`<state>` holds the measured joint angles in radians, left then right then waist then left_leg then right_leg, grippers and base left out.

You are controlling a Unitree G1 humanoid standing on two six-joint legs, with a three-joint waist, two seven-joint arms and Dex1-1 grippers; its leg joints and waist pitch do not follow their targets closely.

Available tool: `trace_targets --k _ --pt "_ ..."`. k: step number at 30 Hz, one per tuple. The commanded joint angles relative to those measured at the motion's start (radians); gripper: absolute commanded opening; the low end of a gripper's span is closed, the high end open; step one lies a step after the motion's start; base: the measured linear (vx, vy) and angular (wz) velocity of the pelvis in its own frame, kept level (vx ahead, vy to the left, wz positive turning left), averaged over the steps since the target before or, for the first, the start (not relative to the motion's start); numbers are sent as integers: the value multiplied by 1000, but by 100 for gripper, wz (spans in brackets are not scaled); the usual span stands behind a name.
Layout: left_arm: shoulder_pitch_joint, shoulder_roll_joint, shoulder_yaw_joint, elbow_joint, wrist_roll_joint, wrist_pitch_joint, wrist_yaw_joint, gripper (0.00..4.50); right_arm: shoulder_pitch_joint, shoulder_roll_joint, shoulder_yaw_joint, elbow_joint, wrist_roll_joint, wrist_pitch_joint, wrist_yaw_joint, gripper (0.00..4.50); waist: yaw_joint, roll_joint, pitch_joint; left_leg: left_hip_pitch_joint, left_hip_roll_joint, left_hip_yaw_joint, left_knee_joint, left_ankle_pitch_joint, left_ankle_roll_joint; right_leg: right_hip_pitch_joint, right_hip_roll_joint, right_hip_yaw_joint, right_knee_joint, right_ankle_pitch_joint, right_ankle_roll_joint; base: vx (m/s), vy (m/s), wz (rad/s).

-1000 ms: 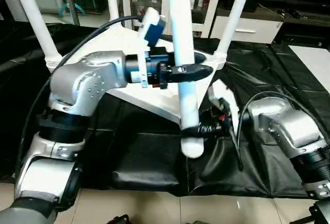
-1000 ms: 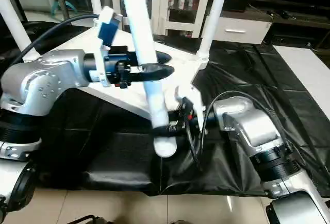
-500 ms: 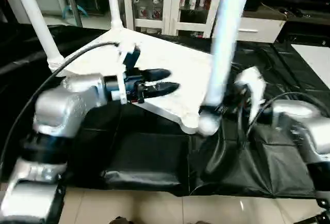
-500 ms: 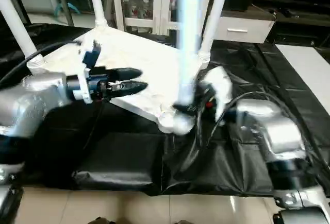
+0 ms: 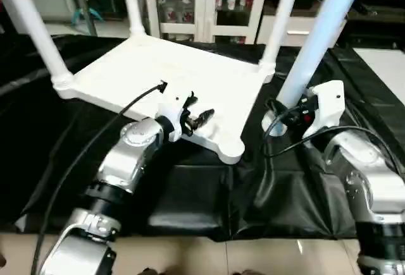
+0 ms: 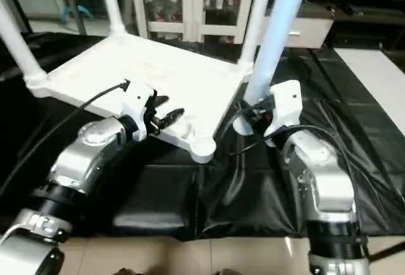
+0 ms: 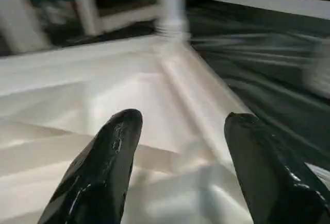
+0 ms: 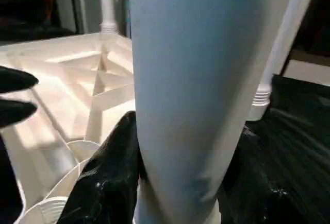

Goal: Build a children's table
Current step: Pick table leg

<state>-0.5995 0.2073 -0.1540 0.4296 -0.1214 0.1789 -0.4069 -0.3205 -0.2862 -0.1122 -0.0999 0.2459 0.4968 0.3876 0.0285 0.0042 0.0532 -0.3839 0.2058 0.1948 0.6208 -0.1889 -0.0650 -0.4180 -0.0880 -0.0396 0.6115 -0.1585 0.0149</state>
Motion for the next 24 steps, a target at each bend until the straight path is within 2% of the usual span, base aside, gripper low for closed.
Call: trace_targets --k 1,4,5,6,7,8,11,12,13,15,16,17,20,23,24 --pt "30 3 41 11 46 -61 126 302 39 19 -3 -45 -22 -46 -67 186 -2 1 -79 17 9 -10 -73 -165 10 58 -26 25 -64 -134 -199 0 0 0" --pt "52 3 53 17 49 -104 162 302 75 38 21 -56 -37 -68 -84 186 -8 8 -74 22 10 -10 -76 -230 -3 48 -24 25 -78 -227 -181 0 0 0" --pt "60 -1 67 21 22 -128 127 302 92 48 31 -64 -42 -71 -84 186 -9 -1 -75 24 9 -9 -78 -250 -6 45 -23 25 -81 -258 -172 0 0 0" --pt "60 -1 67 21 22 -128 127 302 92 48 31 -64 -42 -71 -84 186 -8 3 -75 24 9 -10 -78 -254 -7 45 -24 25 -80 -265 -170 0 0 0" --pt "62 -3 75 23 -12 -158 46 302 106 52 34 -76 -34 -60 -64 186 -8 -8 -73 22 9 -10 -80 -261 -8 43 -23 25 -83 -282 -163 0 0 0" --pt "51 19 53 34 -7 -164 -22 336 111 46 38 -85 -17 -55 -31 186 -4 -10 -72 23 11 -10 -82 -270 -8 40 -26 26 -85 -309 -156 0 0 0" --pt "19 56 20 76 -1 -163 -136 336 108 27 49 -82 6 -39 10 186 1 -9 -70 26 12 -10 -84 -267 -4 36 -28 28 -82 -312 -141 0 0 0" --pt "16 59 16 81 1 -163 -145 341 107 25 50 -81 7 -39 14 186 1 -6 -69 26 13 -10 -85 -263 -9 35 -28 29 -79 -301 -144 0 0 0" --pt "-31 107 -35 158 31 -181 -273 356 95 -4 65 -66 29 -24 67 186 4 -11 -69 26 7 -10 -85 -258 -5 36 -27 28 -82 -311 -138 0 0 0" --pt "-59 131 -62 207 50 -202 -342 376 89 -20 75 -60 46 -17 102 186 1 -9 -70 22 9 -11 -86 -245 -6 40 -30 30 -78 -284 -140 0 0 0" --pt "-79 136 -69 232 56 -201 -372 376 85 -36 82 -58 47 -13 122 186 2 -5 -70 22 11 -11 -85 -234 -9 41 -32 31 -75 -259 -149 0 0 0" --pt "-98 142 -78 260 65 -207 -412 381 83 -51 88 -60 53 -6 142 186 1 -8 -72 23 10 -10 -83 -223 -7 44 -32 30 -73 -233 -163 0 0 0" --pt "-140 154 -103 317 88 -210 -499 421 85 -73 89 -67 56 -2 175 186 5 -10 -74 20 11 -7 -80 -188 7 48 -36 31 -66 -186 -193 0 0 0" --pt "-198 169 -155 413 146 -263 -556 419 82 -91 78 -63 61 -4 191 186 5 -7 -75 22 11 -6 -78 -178 16 48 -36 31 -66 -172 -206 0 0 0" --pt "-210 171 -164 431 154 -273 -568 434 81 -96 76 -63 64 -2 194 186 4 -9 -75 21 10 -6 -78 -181 20 50 -36 31 -68 -176 -205 0 0 0"
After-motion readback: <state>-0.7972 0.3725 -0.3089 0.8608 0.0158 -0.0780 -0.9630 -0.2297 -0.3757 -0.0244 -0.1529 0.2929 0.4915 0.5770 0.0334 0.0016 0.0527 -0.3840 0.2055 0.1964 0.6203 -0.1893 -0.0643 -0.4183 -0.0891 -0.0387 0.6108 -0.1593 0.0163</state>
